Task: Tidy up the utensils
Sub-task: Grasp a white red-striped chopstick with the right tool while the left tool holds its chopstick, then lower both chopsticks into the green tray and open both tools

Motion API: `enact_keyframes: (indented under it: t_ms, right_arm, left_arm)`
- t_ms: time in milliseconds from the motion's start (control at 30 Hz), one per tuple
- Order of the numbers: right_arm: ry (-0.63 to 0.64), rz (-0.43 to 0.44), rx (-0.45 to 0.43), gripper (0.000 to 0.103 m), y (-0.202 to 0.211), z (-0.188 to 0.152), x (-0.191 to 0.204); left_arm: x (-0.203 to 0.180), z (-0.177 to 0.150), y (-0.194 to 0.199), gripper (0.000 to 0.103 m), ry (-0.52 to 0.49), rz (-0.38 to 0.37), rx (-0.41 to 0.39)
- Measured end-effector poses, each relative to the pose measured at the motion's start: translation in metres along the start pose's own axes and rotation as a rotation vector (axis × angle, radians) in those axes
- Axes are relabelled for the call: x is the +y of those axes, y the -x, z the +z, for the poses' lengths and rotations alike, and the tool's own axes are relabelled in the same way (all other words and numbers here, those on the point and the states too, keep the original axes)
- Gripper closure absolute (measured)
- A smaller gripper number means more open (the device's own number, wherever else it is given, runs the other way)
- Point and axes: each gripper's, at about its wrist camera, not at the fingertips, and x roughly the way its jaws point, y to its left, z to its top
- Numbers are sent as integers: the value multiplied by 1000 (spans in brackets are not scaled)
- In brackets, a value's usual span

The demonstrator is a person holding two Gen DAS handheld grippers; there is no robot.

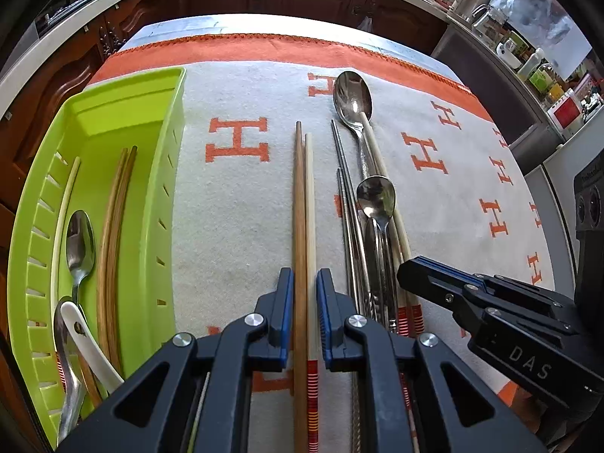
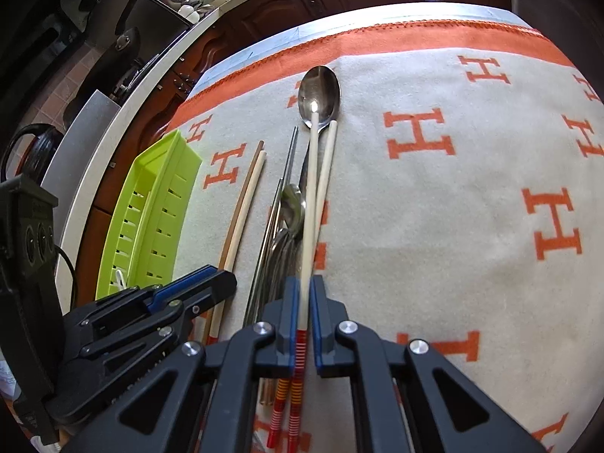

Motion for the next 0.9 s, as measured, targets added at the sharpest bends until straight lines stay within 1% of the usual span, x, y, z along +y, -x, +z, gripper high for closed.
enact_keyframes:
  t_ms: [133, 300, 467, 600, 767, 900]
  right_arm:
    - [-8, 16, -30, 98, 16, -2, 2]
    - [-12, 32, -68, 98, 36, 1, 5]
    - [-3, 58, -75, 98, 45, 1, 15]
    - [12, 74, -59, 98, 46, 1, 23]
    - [35, 92, -60, 97, 53, -1, 36]
    - [64, 108, -48, 97, 55, 0, 52]
  left_arm:
    - [5, -1, 6, 93, 24, -34, -5]
    - [9, 0, 23, 93, 30, -50, -39]
    - [9, -2, 40, 93, 26, -68, -62]
    - [7, -5, 55, 93, 11, -75, -84]
    - [11, -9, 79, 93, 2, -52, -127]
    - [23, -11, 104, 93, -6, 17, -193]
